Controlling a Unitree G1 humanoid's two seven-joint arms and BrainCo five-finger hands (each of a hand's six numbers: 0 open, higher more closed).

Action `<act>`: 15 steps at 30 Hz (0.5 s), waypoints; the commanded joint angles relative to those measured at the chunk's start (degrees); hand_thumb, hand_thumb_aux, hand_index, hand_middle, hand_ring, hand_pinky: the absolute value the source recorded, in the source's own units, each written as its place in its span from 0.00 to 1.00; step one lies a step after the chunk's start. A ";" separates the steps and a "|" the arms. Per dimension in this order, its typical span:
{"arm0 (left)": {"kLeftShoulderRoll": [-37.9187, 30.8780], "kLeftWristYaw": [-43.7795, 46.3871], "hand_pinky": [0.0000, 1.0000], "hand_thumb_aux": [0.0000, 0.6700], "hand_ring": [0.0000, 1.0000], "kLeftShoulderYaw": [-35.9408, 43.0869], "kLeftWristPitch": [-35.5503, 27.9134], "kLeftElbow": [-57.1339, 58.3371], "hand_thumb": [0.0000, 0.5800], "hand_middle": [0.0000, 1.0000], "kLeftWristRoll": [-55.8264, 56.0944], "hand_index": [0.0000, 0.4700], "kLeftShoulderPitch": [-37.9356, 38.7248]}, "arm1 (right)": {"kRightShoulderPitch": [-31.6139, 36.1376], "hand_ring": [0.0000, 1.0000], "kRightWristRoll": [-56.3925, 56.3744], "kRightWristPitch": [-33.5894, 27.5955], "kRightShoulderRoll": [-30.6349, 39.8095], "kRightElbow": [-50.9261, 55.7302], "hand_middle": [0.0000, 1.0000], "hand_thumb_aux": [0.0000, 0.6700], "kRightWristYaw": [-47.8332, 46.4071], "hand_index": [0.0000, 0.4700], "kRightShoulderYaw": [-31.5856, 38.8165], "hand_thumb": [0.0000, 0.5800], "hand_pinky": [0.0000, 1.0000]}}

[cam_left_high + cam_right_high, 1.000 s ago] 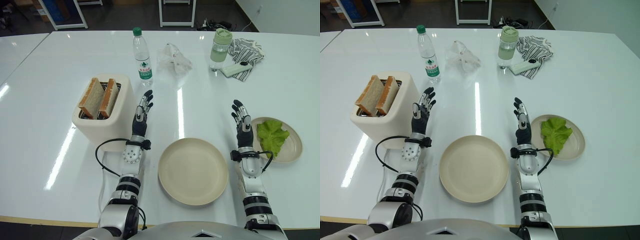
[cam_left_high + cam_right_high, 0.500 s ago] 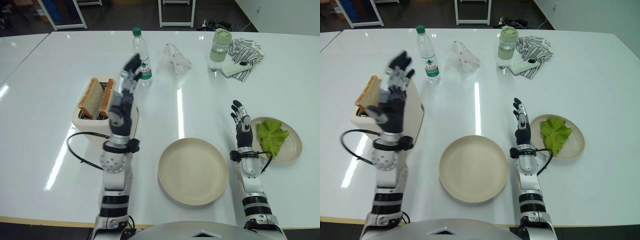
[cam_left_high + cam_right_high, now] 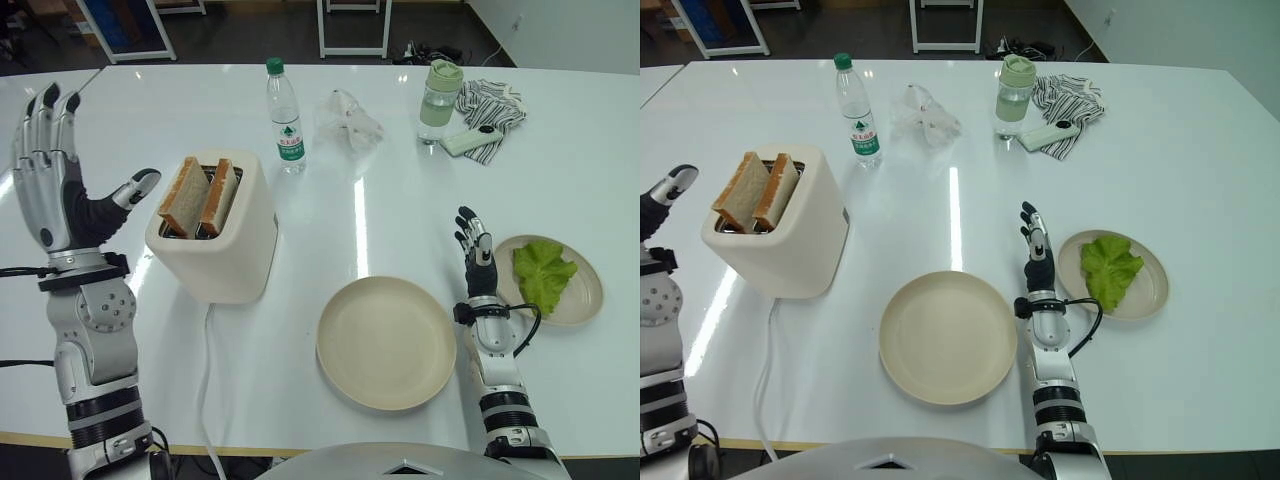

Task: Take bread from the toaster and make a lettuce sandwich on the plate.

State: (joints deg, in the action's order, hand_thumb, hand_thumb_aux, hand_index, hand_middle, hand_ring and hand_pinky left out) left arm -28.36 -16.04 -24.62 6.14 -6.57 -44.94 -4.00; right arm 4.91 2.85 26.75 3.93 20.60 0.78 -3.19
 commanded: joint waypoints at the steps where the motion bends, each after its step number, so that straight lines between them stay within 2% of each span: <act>1: -0.63 2.53 0.00 0.00 0.00 4.14 -5.92 4.61 0.00 0.00 -1.69 0.00 0.38 | 0.49 0.00 -0.39 -0.85 0.23 0.47 0.00 0.00 -0.33 0.00 -0.06 0.00 0.00; 6: 0.22 8.95 0.00 0.00 0.00 7.50 -8.16 6.32 0.00 0.00 4.32 0.00 1.31 | 0.13 0.00 -0.47 -1.04 0.65 -0.07 0.00 0.00 -0.64 0.00 -0.24 0.00 0.00; 8: 0.82 12.09 0.00 0.05 0.00 8.25 -7.60 5.52 0.09 0.00 8.70 0.05 2.03 | -0.14 0.00 -0.43 -1.09 0.71 -0.24 0.00 0.00 -0.68 0.00 -0.29 0.00 0.00; 10: 1.01 13.94 0.00 0.04 0.00 8.76 -7.32 4.64 0.08 0.00 11.59 0.04 2.68 | -0.28 0.00 -0.32 -1.18 0.72 -0.12 0.00 0.00 -0.65 0.00 -0.27 0.00 0.00; 13: 0.01 14.35 0.00 0.11 0.00 9.26 -8.36 4.76 0.20 0.00 12.27 0.11 3.06 | -0.44 0.00 -0.30 -1.30 0.74 -0.09 0.00 0.00 -0.61 0.00 -0.29 0.00 0.00; 15: -0.46 14.41 0.00 0.18 0.00 9.47 -8.87 4.96 0.33 0.00 12.50 0.18 3.27 | -0.44 0.00 -0.33 -1.37 0.79 -0.01 0.00 0.00 -0.65 0.00 -0.30 0.00 0.00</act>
State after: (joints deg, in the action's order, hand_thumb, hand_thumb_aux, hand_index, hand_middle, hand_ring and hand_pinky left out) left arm -28.03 -2.25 -15.90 -1.72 -1.74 -32.67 -1.57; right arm 4.88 2.82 26.30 4.53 20.51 0.24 -3.38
